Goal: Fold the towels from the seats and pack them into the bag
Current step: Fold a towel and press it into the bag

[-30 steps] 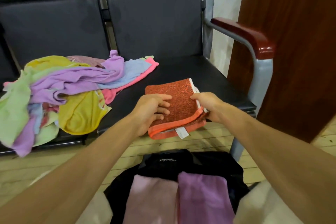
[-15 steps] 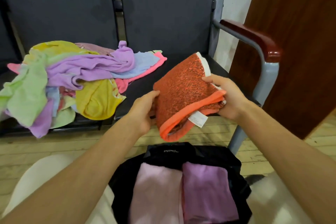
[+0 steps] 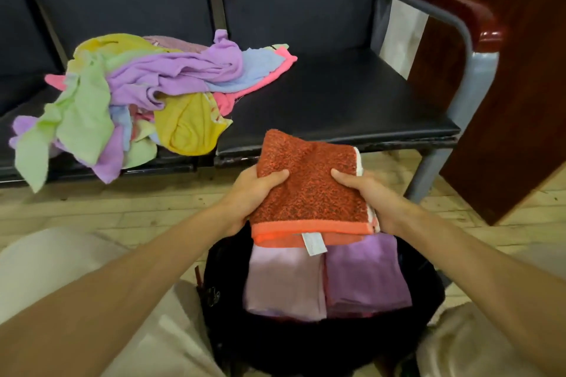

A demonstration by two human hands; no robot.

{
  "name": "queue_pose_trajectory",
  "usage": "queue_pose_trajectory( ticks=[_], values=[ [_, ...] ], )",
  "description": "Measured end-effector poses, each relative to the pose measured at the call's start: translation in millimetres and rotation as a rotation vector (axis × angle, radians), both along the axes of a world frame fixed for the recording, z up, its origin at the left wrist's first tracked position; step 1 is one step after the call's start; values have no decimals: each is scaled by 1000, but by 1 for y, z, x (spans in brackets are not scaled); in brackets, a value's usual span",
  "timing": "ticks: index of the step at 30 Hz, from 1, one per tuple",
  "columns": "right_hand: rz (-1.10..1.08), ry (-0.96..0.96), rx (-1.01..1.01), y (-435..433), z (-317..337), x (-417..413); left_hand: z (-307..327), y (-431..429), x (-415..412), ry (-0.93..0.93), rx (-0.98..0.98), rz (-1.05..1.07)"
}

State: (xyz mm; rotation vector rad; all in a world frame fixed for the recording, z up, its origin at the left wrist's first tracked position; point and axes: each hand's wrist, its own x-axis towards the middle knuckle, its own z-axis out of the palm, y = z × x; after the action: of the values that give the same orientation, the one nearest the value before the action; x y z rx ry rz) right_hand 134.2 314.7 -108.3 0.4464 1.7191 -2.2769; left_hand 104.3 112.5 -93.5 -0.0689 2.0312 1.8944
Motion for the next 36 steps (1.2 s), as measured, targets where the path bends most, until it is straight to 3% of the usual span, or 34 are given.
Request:
queue_pose_trajectory(
  ticks=[5, 9, 19, 22, 25, 33, 36],
  values=[
    [-119, 109, 290, -17, -60, -4, -51, -4, -6, -18, -183, 161],
    [-116, 149, 541, -31, -108, -1, -99, -15, -1, -68, -310, 94],
    [-110, -156, 655, -45, -196, 2, -204, -24, -4, -219, -475, -16],
    [-122, -288, 655, -53, -218, 4, -223, -26, -11, -321, -481, 94],
    [-141, -407, 664, -61, -231, 3, -237, -28, -17, -398, -425, 166],
    [-24, -478, 703, -56, -247, -12, -251, -20, -29, -532, -437, 180],
    [48, -512, 669, -48, -240, -15, -239, -15, -29, -556, -473, 102]
  ],
)
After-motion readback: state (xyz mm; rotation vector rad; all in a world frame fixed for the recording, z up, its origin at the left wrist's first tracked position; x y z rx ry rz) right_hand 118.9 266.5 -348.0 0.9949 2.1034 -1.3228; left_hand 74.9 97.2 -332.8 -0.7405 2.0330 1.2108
